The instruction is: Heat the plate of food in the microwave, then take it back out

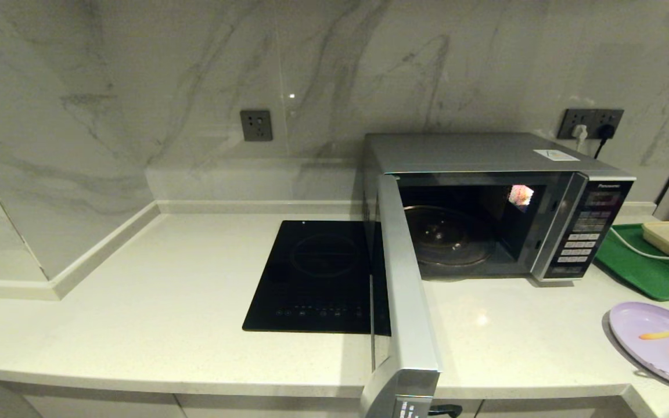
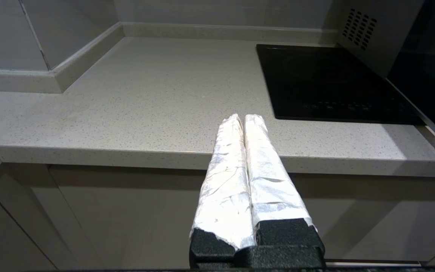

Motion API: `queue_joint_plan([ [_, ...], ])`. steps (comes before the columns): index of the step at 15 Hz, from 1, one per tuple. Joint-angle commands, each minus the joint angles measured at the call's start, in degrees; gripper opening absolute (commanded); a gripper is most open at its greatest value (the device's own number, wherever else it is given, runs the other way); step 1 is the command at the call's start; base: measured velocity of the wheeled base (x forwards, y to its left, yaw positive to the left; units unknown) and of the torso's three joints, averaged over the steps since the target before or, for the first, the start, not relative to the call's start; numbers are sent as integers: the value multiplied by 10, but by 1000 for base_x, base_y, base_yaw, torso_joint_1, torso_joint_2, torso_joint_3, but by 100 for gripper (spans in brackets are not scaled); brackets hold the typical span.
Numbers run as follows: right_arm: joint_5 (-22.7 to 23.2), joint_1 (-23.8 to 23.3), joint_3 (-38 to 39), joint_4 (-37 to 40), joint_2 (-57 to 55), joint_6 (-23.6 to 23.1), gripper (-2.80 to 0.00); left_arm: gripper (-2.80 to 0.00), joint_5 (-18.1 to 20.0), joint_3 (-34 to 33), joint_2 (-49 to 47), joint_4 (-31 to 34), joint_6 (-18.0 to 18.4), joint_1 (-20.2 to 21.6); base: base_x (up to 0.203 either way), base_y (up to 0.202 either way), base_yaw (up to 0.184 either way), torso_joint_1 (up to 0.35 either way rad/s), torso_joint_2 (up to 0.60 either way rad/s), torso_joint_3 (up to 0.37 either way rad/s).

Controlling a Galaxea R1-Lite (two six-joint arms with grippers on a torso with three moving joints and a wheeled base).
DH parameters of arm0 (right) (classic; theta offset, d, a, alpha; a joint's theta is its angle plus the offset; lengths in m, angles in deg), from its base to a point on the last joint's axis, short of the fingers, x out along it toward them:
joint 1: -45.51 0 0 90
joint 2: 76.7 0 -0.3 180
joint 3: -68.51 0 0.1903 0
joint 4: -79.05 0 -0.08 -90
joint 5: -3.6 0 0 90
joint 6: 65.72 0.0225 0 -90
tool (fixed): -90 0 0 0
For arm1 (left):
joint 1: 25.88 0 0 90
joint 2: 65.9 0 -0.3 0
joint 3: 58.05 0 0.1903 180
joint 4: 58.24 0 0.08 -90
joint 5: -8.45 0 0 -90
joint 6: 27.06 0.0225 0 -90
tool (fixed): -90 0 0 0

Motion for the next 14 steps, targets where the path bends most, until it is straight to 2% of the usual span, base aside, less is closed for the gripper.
queue_joint_plan([
  [1, 14, -5, 15, 13, 94, -9, 0, -280, 0, 0, 0, 0, 0, 1, 0, 0, 0, 0, 0, 0],
  [3, 42, -6, 20, 66, 169, -29, 0, -280, 0, 0, 0, 0, 0, 1, 0, 0, 0, 0, 0, 0],
  [4, 70, -6, 21, 110, 211, -46, -280, -280, 0, 0, 1, 0, 0, 1, 0, 0, 0, 0, 0, 0],
  [7, 159, -5, 5, 287, 327, -122, -280, -280, 0, 0, 1, 0, 0, 0, 0, 0, 0, 0, 0, 0],
  [9, 201, 7, -22, 407, 381, -172, -280, -280, 0, 0, 1, 0, 0, 0, 0, 0, 0, 0, 0, 0],
  [12, 212, 88, -63, 488, 428, -186, -280, -280, 0, 0, 0, 0, 0, 0, 0, 0, 0, 0, 0, 0],
  [14, 213, 172, -101, 530, 445, -186, -280, -280, 0, 0, 0, 0, 0, 0, 0, 0, 0, 0, 0, 0],
])
